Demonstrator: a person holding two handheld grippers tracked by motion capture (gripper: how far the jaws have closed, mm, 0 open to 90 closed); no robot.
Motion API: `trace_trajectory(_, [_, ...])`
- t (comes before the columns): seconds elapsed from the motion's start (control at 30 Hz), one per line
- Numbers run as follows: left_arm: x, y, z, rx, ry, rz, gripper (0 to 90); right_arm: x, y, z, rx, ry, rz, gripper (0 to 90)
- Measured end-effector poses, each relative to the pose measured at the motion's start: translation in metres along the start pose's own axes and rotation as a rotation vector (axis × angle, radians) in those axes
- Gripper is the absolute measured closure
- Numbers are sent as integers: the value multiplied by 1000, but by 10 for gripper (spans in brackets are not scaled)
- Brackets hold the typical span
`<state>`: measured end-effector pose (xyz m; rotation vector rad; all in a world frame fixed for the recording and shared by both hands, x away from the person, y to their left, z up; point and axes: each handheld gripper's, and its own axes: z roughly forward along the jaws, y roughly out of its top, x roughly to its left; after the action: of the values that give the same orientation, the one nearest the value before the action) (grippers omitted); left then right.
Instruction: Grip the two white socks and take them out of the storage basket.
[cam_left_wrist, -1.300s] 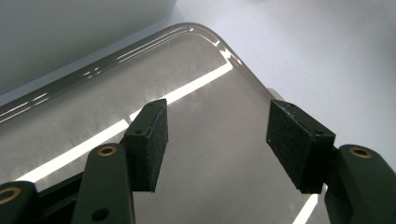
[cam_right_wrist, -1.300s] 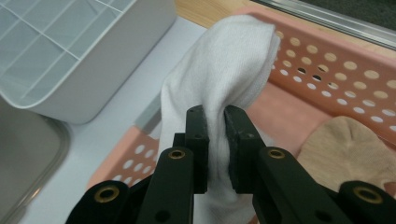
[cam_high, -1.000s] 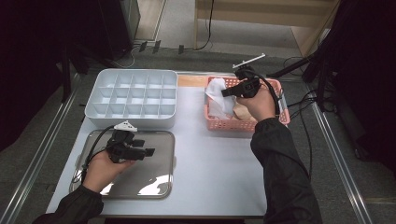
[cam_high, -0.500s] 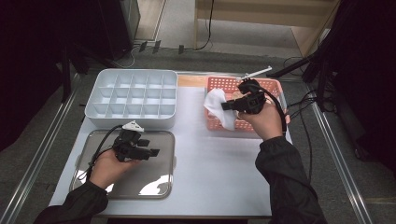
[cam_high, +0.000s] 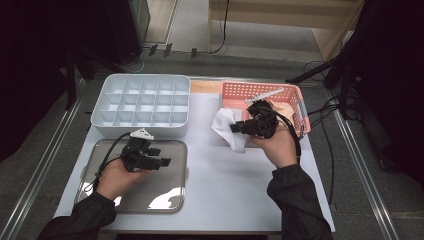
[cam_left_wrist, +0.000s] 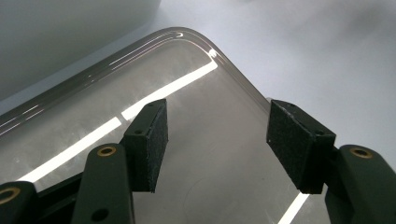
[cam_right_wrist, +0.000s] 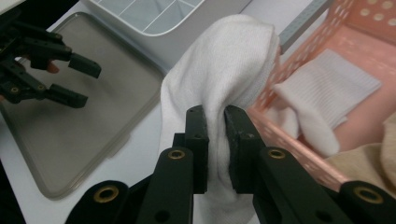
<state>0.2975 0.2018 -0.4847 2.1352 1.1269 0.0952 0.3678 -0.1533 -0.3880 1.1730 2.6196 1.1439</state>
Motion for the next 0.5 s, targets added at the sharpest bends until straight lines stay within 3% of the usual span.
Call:
trace_trajectory(0.23, [-1, 0, 0, -5, -1, 10, 428, 12, -16, 4, 1, 14, -11, 817])
trace_trajectory(0.5, [0, 0, 0, -14, 7, 9, 428, 14, -27, 11, -3, 24, -9, 817])
